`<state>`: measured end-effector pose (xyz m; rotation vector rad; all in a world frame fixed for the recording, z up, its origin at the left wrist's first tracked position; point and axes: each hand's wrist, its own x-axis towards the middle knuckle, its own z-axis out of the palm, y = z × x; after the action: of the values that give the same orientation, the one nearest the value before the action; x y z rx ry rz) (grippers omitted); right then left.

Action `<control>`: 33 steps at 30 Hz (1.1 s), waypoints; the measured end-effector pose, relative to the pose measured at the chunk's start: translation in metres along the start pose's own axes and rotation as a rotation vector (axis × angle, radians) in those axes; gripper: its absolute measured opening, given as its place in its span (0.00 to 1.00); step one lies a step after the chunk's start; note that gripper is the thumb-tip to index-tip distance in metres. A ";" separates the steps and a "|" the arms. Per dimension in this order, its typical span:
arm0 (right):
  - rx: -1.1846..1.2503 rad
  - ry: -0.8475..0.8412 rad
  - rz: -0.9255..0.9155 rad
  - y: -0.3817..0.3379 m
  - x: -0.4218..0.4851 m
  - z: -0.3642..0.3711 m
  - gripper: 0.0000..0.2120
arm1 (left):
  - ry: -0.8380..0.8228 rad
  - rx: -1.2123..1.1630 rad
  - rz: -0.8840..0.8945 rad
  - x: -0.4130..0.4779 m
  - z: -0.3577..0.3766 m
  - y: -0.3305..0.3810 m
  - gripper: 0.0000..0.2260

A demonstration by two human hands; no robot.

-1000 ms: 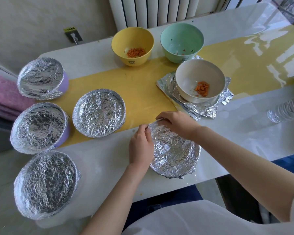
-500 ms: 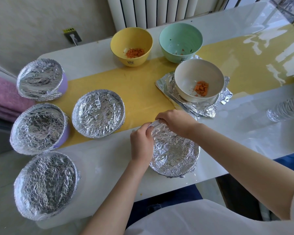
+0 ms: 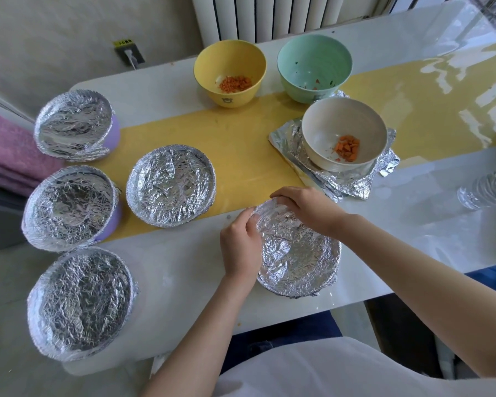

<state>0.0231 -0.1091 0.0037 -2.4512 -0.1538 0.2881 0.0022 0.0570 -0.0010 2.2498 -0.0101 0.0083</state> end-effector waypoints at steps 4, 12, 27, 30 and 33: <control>-0.008 0.040 -0.046 -0.004 -0.001 0.004 0.09 | 0.017 -0.022 -0.069 -0.010 -0.001 0.000 0.05; -0.176 -0.048 -0.106 -0.011 0.002 0.004 0.10 | -0.128 -0.043 0.020 0.001 -0.003 0.000 0.08; -0.084 0.000 -0.005 -0.016 0.000 0.001 0.16 | -0.103 0.123 0.057 -0.005 -0.004 -0.001 0.07; -0.054 0.078 -0.036 -0.006 -0.008 -0.003 0.14 | -0.140 0.186 0.026 -0.010 -0.009 -0.004 0.08; -0.050 0.085 -0.040 -0.002 -0.010 -0.005 0.13 | -0.172 0.128 0.068 -0.007 -0.012 -0.004 0.13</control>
<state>0.0148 -0.1127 0.0106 -2.5018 -0.1742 0.1639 -0.0044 0.0689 0.0028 2.3709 -0.1834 -0.1517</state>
